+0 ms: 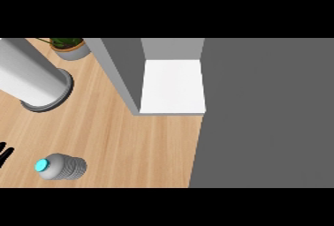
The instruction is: Pick up the bottled water, place it into the cabinet and close the cabinet
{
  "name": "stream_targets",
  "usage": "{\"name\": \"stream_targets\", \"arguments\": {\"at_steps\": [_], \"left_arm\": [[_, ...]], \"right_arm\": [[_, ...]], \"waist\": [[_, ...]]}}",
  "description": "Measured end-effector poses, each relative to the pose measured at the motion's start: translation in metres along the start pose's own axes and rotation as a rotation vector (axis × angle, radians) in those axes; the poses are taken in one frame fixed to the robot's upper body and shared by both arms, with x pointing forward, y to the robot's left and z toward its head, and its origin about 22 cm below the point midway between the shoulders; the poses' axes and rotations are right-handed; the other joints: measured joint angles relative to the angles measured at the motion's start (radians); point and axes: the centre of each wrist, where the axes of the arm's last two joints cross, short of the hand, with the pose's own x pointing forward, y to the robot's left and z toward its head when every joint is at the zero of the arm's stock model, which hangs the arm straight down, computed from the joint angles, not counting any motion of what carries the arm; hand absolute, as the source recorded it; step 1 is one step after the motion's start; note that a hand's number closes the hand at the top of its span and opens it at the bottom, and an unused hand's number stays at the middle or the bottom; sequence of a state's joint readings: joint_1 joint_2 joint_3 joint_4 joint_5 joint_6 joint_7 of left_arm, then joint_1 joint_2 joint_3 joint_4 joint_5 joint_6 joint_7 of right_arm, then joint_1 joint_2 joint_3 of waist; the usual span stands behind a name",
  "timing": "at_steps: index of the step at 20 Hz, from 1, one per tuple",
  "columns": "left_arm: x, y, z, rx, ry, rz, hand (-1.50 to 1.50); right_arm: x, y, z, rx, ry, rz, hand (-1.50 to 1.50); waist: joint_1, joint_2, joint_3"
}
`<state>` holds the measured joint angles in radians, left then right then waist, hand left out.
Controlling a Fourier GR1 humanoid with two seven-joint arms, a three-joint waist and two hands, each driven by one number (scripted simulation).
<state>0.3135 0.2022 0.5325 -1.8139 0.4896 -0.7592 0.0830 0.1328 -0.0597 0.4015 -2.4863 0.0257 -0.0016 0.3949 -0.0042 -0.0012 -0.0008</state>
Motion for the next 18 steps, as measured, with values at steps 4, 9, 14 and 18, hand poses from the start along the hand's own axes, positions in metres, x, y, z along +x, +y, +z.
{"name": "stream_targets", "arguments": {"at_steps": [4,9,14,18], "left_arm": [[-0.023,0.0,-0.01,0.002,0.045,-0.01,-1.5],[-0.055,0.013,-0.015,0.011,0.103,-0.005,-1.5],[-0.087,0.026,-0.018,0.016,0.137,0.011,-1.5],[-0.112,0.029,-0.02,0.032,0.169,0.003,-1.5]], "right_arm": [[0.002,0.005,0.0,0.012,0.01,-0.018,-1.5],[0.002,0.002,0.0,0.0,0.017,-0.002,-1.5],[0.003,0.003,-0.001,0.0,0.014,0.001,-1.5],[0.0,0.003,0.001,0.0,0.008,0.003,-1.5]], "waist": [[-0.003,0.0,0.0],[-0.005,0.0,0.0],[-0.007,0.001,-0.001],[-0.006,0.001,-0.001]]}}
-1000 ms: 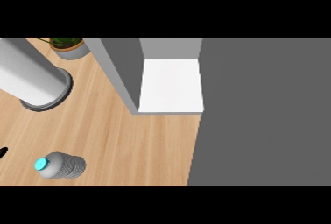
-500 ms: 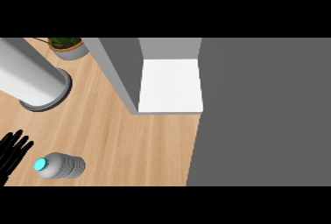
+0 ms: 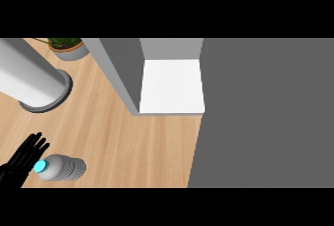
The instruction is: Pick up the bottled water, place it into the cabinet and close the cabinet
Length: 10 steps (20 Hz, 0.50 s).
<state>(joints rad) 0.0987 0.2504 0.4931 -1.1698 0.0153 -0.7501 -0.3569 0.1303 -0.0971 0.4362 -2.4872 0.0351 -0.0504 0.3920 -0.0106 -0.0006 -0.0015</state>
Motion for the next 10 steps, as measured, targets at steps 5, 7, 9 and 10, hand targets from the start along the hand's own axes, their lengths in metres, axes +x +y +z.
{"name": "stream_targets", "arguments": {"at_steps": [5,7,9,10], "left_arm": [[-0.026,-0.002,-0.011,0.025,0.02,0.0,-1.5],[-0.033,0.0,-0.013,0.038,0.022,-0.002,-1.5],[-0.04,-0.002,-0.016,0.047,0.017,0.003,-1.5],[-0.042,-0.001,-0.019,0.053,0.012,0.003,-1.5]], "right_arm": [[0.0,0.003,0.001,0.006,0.0,-0.007,-1.5],[-0.001,0.004,0.003,0.005,0.0,-0.012,-1.5],[-0.001,0.003,0.001,-0.001,-0.011,-0.005,-1.5],[0.0,0.002,0.0,-0.003,-0.013,0.002,-1.5]], "waist": [[-0.003,0.0,0.0],[-0.004,0.0,0.0],[-0.003,0.0,-0.001],[-0.003,0.001,-0.001]]}}
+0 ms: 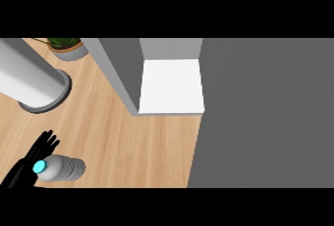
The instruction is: Pick up the bottled water, place it into the cabinet and close the cabinet
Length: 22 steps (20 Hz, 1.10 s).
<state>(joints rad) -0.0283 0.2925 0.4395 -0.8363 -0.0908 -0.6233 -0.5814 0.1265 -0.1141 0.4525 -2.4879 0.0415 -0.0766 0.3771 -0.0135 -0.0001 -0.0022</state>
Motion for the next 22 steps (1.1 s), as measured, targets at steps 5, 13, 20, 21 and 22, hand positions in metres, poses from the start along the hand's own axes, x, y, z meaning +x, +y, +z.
{"name": "stream_targets", "arguments": {"at_steps": [5,13,20,21,22], "left_arm": [[-0.017,-0.005,-0.006,0.022,-0.002,-0.001,-1.5],[-0.029,-0.016,-0.021,0.053,-0.043,0.026,-1.5],[-0.029,-0.029,-0.04,0.002,-0.071,0.074,1.5],[-0.03,-0.03,-0.041,-0.006,-0.075,0.075,1.5],[-0.03,-0.032,-0.041,-0.018,-0.08,0.067,1.5]], "right_arm": [[0.001,0.0,-0.001,-0.001,0.007,0.003,-1.5],[-0.001,-0.003,0.003,-0.007,0.005,0.017,-1.5],[-0.001,-0.004,0.004,-0.001,0.008,0.026,-1.5],[-0.001,-0.005,0.003,-0.002,0.01,0.031,-1.5],[0.0,-0.004,0.002,-0.003,0.01,0.029,-1.5]], "waist": [[-0.002,0.001,-0.001],[-0.005,0.0,0.0],[-0.004,-0.001,0.002],[-0.004,-0.001,0.002],[-0.003,-0.001,0.002]]}}
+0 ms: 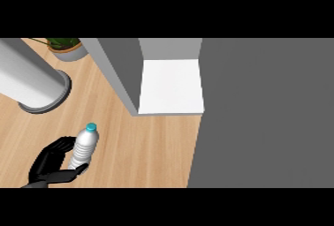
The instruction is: Pick up the bottled water, place it into the cabinet and close the cabinet
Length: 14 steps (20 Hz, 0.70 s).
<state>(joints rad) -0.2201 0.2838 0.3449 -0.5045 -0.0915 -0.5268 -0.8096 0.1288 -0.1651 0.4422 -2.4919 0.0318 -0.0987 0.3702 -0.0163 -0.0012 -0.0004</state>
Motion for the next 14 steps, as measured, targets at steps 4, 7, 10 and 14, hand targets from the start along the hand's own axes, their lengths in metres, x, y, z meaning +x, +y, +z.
{"name": "stream_targets", "arguments": {"at_steps": [4,7,10,14], "left_arm": [[0.006,-0.01,-0.012,-0.067,-0.069,-0.121,1.5],[-0.001,-0.038,-0.025,-0.068,-0.134,-0.171,1.5],[-0.007,-0.08,-0.047,-0.028,-0.198,-0.192,1.5],[-0.01,-0.118,-0.067,0.024,-0.278,-0.206,1.5]], "right_arm": [[-0.001,0.003,0.001,0.008,0.006,-0.013,-1.5],[0.0,0.005,0.0,0.009,0.008,-0.021,-1.5],[-0.002,0.002,0.001,0.004,0.006,-0.008,-1.5],[-0.003,-0.001,0.003,0.001,0.004,0.011,-1.5]], "waist": [[0.001,-0.002,0.0],[0.004,-0.003,0.0],[0.004,-0.002,0.0],[0.001,-0.001,0.0]]}}
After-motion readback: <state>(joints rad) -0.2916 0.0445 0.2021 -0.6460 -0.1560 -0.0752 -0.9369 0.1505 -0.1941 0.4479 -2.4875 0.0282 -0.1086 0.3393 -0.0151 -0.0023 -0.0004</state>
